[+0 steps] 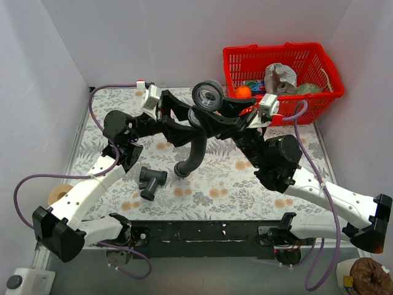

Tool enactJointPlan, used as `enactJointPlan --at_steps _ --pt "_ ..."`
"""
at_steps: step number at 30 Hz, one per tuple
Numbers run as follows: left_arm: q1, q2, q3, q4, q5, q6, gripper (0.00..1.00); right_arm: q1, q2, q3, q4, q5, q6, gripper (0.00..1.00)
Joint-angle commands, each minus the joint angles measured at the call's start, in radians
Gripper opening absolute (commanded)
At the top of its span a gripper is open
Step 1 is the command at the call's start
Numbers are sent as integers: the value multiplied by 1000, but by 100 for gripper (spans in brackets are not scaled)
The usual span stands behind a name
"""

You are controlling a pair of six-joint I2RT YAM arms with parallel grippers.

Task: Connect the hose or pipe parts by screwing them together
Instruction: Install the adaptor on the pipeline.

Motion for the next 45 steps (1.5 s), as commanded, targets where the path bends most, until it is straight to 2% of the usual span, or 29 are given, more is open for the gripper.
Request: enactJointPlan --at_steps 1,13,25,36,45 --pt "6 -55 85 185 -204 57 0 35 44 -36 -295 65 -38 1" --pt "6 -63 81 119 -336 120 0 173 134 106 -403 319 -213 1" --pt "6 -75 73 108 -382 149 0 216 186 166 -469 500 -227 1" --pt "6 -66 91 56 -490 221 0 275 266 250 -514 641 -237 1" --pt "8 -66 88 56 -514 234 0 347 350 326 -466 820 -409 1"
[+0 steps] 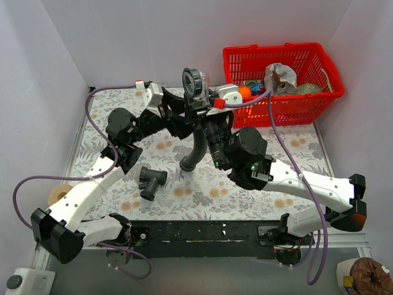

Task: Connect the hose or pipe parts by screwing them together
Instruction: Install the adaptor on the pipeline.

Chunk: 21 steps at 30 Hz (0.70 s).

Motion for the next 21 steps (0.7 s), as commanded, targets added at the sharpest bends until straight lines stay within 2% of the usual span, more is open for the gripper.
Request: enactJointPlan --at_steps 1,11,14,15,18,21 --pt "13 -53 87 218 -267 38 0 115 92 -40 -202 75 -53 1" --pt "14 -53 87 211 -281 44 0 143 142 -5 -130 188 -165 1" --pt "14 -51 87 208 -276 44 0 146 141 12 -127 179 -155 19" --pt "14 -50 85 207 -268 45 0 146 138 14 -129 173 -146 29" --pt "13 -53 82 201 -262 42 0 148 119 28 -152 132 -96 47" --pt "13 -53 78 199 -262 41 0 146 112 61 -213 87 -43 54"
